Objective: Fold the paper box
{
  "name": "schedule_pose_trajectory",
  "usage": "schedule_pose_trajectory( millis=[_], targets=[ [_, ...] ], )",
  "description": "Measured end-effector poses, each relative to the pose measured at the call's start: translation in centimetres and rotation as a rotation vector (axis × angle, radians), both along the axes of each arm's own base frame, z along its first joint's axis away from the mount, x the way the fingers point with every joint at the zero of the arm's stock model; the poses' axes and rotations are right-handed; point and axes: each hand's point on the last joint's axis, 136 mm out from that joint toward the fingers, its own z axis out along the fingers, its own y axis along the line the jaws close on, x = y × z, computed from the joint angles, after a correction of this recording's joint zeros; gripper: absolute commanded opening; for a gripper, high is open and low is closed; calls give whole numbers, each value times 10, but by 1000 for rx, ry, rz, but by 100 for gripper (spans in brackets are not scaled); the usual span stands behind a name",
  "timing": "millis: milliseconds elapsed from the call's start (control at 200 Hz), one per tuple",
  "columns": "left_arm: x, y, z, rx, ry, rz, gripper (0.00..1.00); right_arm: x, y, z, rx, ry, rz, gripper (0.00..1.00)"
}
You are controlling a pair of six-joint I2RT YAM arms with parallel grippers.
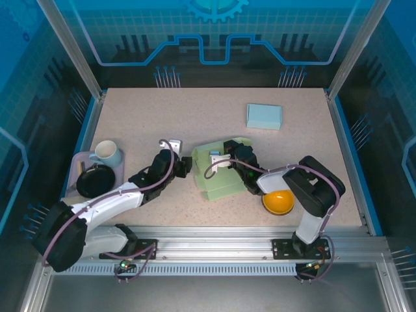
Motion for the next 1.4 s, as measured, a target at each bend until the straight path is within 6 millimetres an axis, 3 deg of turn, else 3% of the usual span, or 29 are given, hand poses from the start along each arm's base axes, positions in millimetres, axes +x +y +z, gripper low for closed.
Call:
schedule_pose_trajectory(
  millis=[160, 465, 840, 1401],
  targets=[
    [-9, 7, -20, 30, 54, 6, 56, -2, -3, -1, 4, -9, -9, 0],
    [-7, 2, -47, 65, 120, -12, 56, -3, -6, -1, 9, -17, -17, 0],
    [7, -32, -45, -18, 116, -113, 56, -3, -6, -1, 12, -16, -20, 0],
    [28, -43, -68, 25, 146, -112, 61, -6, -10, -1, 23, -11, -29, 0]
  ],
)
